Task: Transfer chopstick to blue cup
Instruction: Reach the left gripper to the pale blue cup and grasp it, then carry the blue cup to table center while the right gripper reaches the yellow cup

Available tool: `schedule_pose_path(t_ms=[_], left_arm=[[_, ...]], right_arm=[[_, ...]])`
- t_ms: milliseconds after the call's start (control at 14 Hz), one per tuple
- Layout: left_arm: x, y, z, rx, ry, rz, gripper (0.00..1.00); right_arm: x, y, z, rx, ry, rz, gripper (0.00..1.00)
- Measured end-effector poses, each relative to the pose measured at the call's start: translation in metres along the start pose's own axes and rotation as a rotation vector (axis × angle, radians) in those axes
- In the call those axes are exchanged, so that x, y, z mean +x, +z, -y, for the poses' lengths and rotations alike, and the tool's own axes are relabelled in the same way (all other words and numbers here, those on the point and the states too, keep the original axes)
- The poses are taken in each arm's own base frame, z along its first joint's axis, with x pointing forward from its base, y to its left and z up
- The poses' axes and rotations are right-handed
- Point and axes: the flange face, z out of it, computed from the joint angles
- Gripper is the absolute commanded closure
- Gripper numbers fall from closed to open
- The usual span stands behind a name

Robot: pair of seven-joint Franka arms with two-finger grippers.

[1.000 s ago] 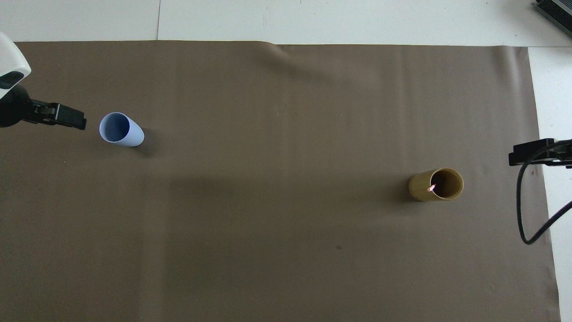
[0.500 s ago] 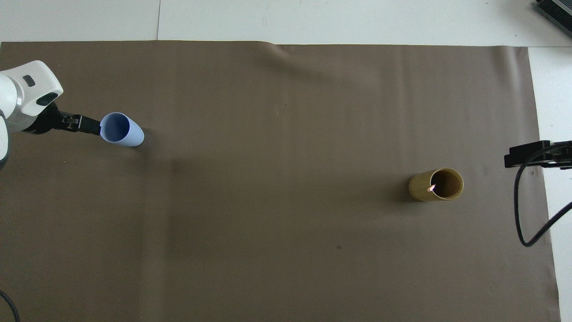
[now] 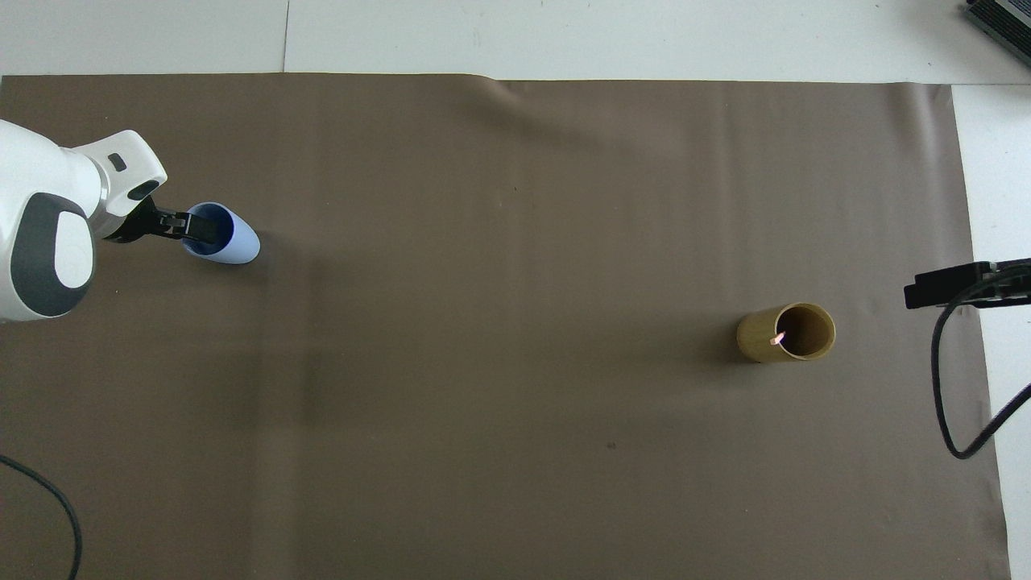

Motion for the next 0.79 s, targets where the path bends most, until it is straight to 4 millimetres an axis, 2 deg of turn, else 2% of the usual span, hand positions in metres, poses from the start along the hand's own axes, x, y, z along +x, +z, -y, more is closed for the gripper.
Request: schedule_pose_path(t_ms=[71, 143, 214, 786], left_arm=[[0.0004, 0.0029, -0.0001, 0.000, 0.001, 0.002, 0.53], [0.0004, 0.0037, -0.0002, -0.001, 0.001, 0.002, 0.95], [0.0004, 0.0036, -0.0003, -0.002, 0.000, 0.002, 1.00], [-0.0021, 0.0023, -0.0023, -0.062, -0.042, 0.005, 1.00]], right_arm=[[-0.0001, 0.0004, 0.0000, 0.000, 0.000, 0.001, 0.00], [-0.0002, 0.0006, 0.0000, 0.000, 0.000, 0.001, 0.00], [-0.0002, 0.0008, 0.0000, 0.001, 0.000, 0.002, 0.00], [-0.0001, 0.0020, 0.0000, 0.001, 0.000, 0.003, 0.00]])
